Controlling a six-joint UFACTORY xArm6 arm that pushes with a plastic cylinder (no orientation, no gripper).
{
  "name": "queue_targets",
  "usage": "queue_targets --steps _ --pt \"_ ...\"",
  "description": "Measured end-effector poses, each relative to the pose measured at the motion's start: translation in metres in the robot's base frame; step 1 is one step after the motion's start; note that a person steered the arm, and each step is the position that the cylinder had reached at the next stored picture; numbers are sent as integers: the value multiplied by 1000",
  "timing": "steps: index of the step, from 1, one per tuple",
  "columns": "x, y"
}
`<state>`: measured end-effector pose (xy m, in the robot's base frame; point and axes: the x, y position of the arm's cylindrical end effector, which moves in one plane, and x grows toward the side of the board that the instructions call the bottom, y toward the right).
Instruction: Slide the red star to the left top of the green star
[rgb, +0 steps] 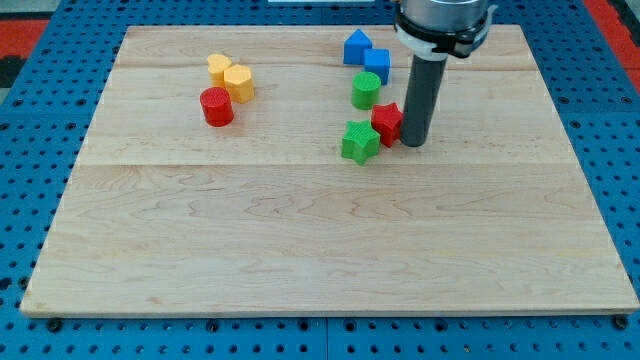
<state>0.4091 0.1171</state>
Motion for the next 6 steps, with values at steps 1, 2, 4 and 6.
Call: queue_targets --steps 1,2,4,6 --pt "-2 15" --pt "-8 3" --pt "-25 -43" --pt "-50 -74"
